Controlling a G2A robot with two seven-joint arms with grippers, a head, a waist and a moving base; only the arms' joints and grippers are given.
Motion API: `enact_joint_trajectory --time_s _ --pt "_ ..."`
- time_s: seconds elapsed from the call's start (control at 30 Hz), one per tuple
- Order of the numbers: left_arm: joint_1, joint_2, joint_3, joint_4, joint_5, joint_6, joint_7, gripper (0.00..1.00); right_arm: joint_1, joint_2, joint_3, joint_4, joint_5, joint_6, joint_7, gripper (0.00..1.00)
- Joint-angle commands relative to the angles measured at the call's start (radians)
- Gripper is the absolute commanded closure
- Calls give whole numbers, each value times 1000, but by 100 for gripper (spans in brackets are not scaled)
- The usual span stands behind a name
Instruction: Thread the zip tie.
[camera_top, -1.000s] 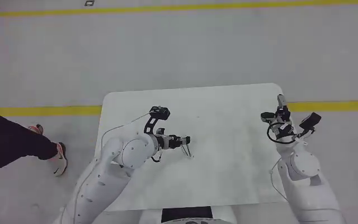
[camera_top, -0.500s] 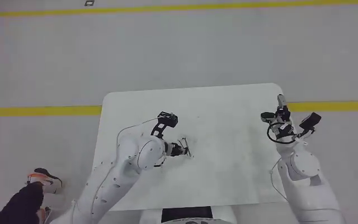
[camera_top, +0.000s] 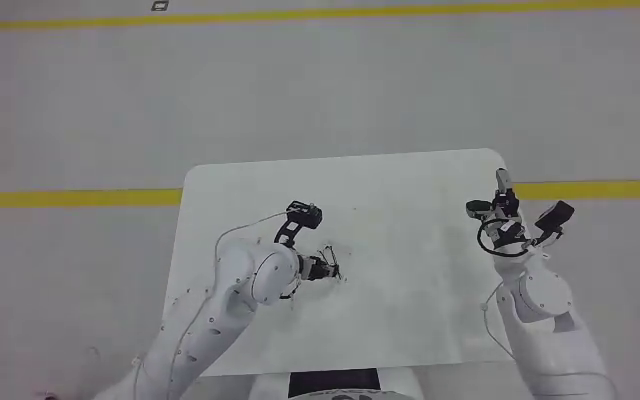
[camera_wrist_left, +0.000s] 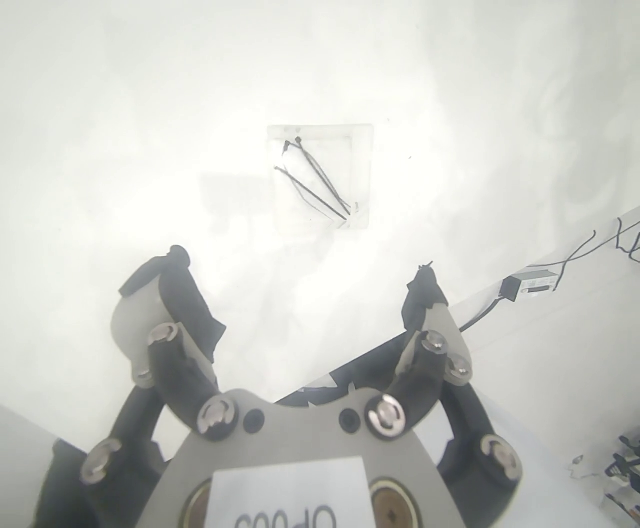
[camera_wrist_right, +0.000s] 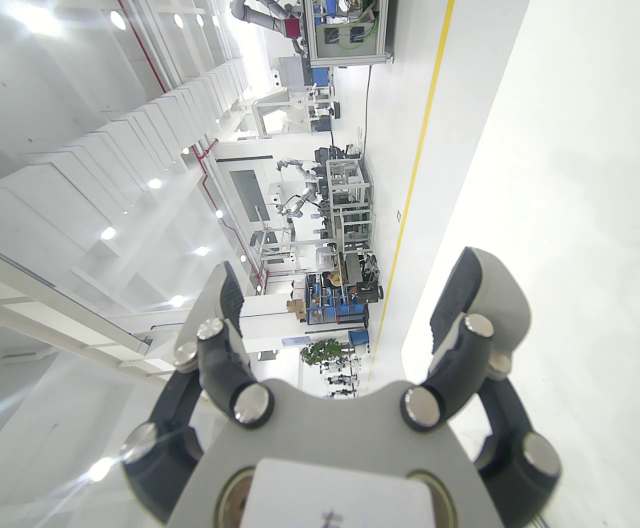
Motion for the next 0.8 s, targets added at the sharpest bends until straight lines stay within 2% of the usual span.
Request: enact_joint_trajectory --time_s 0.0,0.13,0.27,0.77 --pt "-24 -8 39 28 4 19 7 0 0 0 0 0 0 0 0 0" --pt "-71 -29 79 86 34 25 -20 0 0 0 0 0 0 0 0 0" --pt "-78 -54 94 114 70 25 -33 0 0 0 0 0 0 0 0 0" --pt "-72 -56 104 119 81 25 -25 0 0 0 0 0 0 0 0 0"
